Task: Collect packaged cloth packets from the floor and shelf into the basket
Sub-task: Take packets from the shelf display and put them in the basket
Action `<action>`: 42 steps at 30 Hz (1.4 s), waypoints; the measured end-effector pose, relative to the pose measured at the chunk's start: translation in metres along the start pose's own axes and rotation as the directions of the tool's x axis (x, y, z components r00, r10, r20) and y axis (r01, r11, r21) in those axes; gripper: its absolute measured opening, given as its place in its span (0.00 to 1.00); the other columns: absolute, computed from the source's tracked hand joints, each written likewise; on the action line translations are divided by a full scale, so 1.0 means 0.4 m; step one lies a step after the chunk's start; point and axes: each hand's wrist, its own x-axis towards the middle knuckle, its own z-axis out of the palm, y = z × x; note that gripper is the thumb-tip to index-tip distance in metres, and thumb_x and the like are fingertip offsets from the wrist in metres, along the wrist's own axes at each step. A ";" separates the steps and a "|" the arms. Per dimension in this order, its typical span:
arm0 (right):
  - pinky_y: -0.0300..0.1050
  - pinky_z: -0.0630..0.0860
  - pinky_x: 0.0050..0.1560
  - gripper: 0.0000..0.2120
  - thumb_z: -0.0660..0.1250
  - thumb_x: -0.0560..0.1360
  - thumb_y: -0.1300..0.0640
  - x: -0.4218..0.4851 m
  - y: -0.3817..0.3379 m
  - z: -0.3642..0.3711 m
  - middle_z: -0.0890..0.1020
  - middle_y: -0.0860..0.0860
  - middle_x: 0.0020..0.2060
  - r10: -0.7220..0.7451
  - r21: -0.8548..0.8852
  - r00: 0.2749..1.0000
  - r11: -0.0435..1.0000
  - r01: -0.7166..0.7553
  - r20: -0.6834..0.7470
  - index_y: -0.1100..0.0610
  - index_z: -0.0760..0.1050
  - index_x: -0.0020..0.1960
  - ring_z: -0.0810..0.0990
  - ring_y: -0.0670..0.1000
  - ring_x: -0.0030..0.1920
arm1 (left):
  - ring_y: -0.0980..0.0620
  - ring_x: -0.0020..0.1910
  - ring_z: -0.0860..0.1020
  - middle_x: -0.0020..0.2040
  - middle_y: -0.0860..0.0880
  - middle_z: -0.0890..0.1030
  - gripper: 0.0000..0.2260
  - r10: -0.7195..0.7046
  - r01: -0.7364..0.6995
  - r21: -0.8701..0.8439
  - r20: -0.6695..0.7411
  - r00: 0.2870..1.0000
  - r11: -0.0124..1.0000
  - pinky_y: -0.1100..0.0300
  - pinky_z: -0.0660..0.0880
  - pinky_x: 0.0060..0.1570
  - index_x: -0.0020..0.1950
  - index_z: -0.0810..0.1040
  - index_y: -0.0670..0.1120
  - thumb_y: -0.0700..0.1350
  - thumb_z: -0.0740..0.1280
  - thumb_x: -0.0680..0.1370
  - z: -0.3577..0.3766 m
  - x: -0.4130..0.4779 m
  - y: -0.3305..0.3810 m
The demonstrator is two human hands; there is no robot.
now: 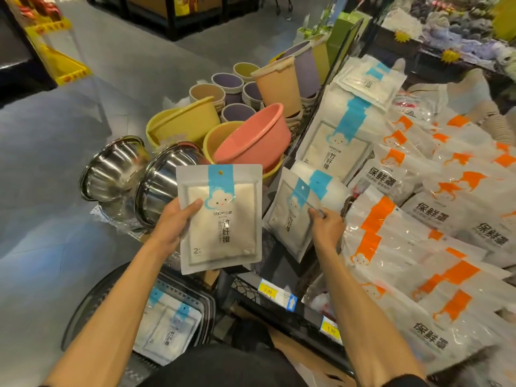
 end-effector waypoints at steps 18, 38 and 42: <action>0.54 0.82 0.43 0.04 0.69 0.71 0.62 0.106 -0.016 -0.018 0.82 0.54 0.36 -0.016 -0.458 0.967 0.878 0.136 0.256 0.60 0.79 0.38 0.83 0.55 0.39 | 0.45 0.56 0.83 0.56 0.46 0.85 0.11 -0.018 0.018 -0.039 -0.008 1.000 0.999 0.48 0.80 0.54 0.61 0.79 0.49 0.41 0.68 0.79 -0.007 0.001 -0.071; 0.54 0.81 0.52 0.13 0.77 0.71 0.54 0.197 -0.052 0.028 0.80 0.55 0.49 0.009 -0.643 0.896 0.700 0.311 0.443 0.59 0.78 0.50 0.81 0.55 0.50 | 0.44 0.57 0.83 0.57 0.45 0.85 0.11 -0.021 0.021 -0.009 -0.029 0.999 1.000 0.46 0.80 0.55 0.63 0.78 0.48 0.41 0.68 0.80 0.013 0.026 -0.025; 0.56 0.81 0.50 0.13 0.77 0.70 0.55 0.200 -0.037 0.029 0.82 0.58 0.51 -0.041 -0.627 0.918 0.718 0.301 0.395 0.60 0.80 0.50 0.82 0.58 0.50 | 0.44 0.58 0.83 0.58 0.45 0.85 0.13 -0.034 0.033 -0.022 -0.048 0.998 0.999 0.46 0.80 0.55 0.64 0.77 0.47 0.42 0.68 0.80 0.001 0.030 -0.032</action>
